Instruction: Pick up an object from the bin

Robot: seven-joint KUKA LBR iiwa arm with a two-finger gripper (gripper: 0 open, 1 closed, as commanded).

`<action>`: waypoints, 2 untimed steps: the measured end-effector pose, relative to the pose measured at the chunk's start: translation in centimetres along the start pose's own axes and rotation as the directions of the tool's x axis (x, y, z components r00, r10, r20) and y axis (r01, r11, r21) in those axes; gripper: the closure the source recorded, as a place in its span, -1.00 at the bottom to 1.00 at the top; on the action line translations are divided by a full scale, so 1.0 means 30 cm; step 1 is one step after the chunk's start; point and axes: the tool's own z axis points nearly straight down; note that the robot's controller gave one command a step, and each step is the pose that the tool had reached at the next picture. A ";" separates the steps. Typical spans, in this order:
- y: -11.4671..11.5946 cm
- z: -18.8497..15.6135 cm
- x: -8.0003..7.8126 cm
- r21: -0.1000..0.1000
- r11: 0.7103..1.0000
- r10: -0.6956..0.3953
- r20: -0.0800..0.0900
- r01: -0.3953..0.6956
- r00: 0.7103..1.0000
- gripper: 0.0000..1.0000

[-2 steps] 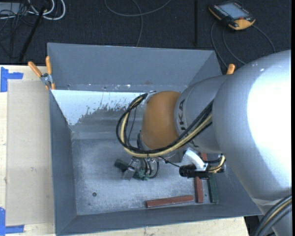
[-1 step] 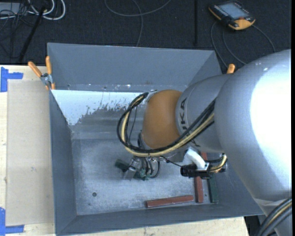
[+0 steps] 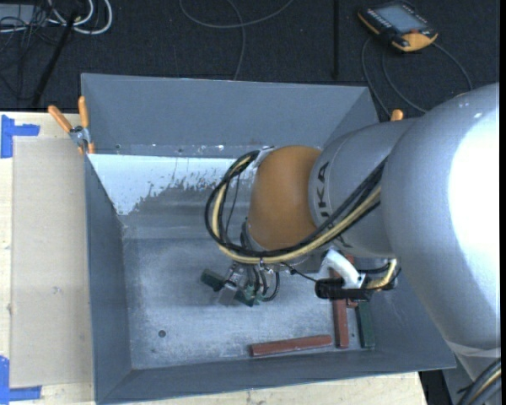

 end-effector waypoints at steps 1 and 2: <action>0.004 -0.072 -0.005 -0.005 1.000 0.000 0.007 0.000 1.000 1.00; 0.005 -0.111 -0.007 -0.010 1.000 -0.001 0.012 0.001 1.000 1.00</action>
Offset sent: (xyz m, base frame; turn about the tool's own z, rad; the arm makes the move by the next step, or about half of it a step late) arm -0.0002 -0.0001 0.0417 0.0000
